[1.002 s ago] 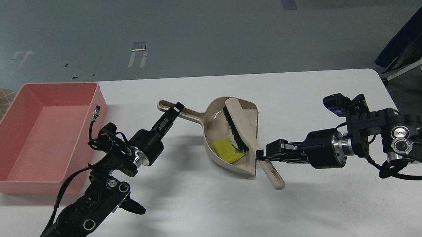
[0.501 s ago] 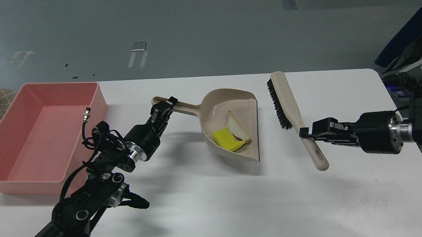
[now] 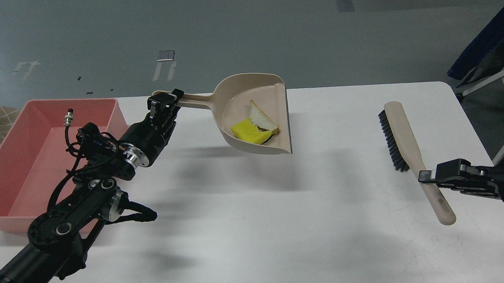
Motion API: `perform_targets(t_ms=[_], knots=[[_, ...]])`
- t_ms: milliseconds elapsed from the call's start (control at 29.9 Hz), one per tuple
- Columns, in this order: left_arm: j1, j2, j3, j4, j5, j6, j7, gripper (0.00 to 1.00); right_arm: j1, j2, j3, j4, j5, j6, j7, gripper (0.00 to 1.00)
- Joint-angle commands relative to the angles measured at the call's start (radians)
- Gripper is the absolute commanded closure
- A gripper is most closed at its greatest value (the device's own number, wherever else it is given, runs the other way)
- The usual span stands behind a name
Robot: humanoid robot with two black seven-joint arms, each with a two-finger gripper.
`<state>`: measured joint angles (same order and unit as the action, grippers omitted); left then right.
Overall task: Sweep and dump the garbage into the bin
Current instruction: 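Lift the dustpan with the left gripper and carry it over the pink bin, then tilt the dustpan over the bin with the left gripper to dump contents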
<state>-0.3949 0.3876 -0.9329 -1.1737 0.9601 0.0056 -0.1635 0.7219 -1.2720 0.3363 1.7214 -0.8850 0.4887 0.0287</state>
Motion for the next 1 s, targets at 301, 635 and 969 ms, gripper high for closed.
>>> perform_targets(t_ms=[301,635,969], knots=[[-0.001,0.390,-0.058,-0.060,-0.217,-0.133,0.001,1.00,-0.007,0.016,-0.003,0.000,-0.002,0.000,0.000,1.00],[0.227,0.577,-0.285,-0.055,-0.337,-0.321,-0.028,1.00,-0.013,0.019,-0.003,0.007,0.000,0.000,0.000,1.00],[0.465,0.583,-0.538,0.020,-0.346,-0.447,-0.053,1.00,-0.021,0.022,-0.003,0.007,-0.002,0.000,0.000,1.00]])
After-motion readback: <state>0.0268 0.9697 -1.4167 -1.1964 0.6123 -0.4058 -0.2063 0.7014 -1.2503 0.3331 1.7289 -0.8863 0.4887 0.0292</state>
